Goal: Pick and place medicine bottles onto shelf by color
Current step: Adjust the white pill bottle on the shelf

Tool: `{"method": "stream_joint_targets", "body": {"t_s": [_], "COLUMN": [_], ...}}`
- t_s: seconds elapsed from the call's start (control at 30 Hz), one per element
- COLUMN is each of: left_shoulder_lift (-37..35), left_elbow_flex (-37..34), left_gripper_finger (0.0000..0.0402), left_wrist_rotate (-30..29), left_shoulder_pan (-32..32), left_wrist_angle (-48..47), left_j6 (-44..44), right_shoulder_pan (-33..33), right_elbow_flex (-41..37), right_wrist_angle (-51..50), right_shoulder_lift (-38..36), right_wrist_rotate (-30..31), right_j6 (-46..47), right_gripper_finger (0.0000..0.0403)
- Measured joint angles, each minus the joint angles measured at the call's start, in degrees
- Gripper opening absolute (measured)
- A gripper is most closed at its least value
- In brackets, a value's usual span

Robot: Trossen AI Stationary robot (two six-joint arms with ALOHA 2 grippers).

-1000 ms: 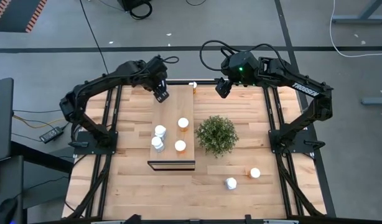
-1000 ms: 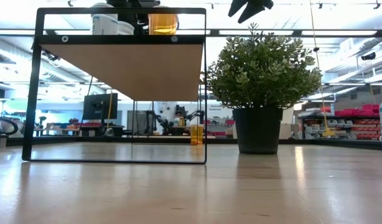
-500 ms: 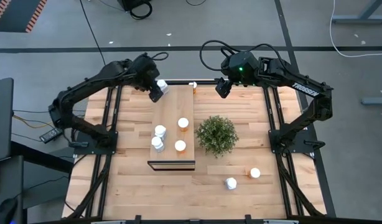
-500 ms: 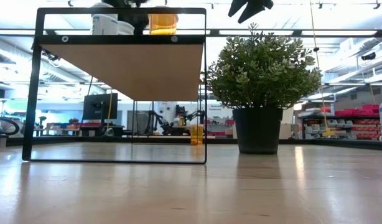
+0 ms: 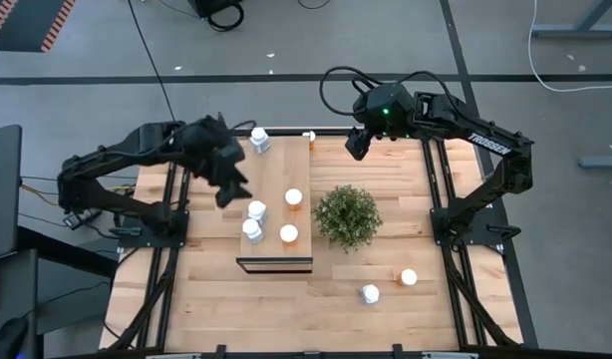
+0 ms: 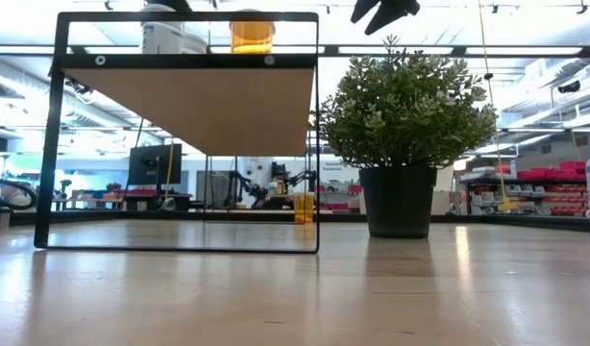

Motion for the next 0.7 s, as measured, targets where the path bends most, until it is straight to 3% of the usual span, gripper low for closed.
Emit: {"method": "stream_joint_targets", "body": {"t_s": [0.27, 0.7], "left_shoulder_lift": [2.3, 10.4], "left_elbow_flex": [0.0, 0.0], "left_gripper_finger": [0.0292, 0.0352], "left_wrist_rotate": [-10.1, -11.8], "left_shoulder_pan": [-10.1, -13.6], "left_wrist_angle": [-4.2, -2.7], "left_j6": [-7.7, -13.8], "right_shoulder_pan": [0.0, 0.0], "right_elbow_flex": [0.0, 0.0], "right_wrist_angle": [-0.1, -1.7], "right_shoulder_lift": [0.0, 0.0], "right_wrist_rotate": [-1.4, -2.1], "right_j6": [-0.4, -1.0], "right_gripper_finger": [0.0286, 0.0286]}}
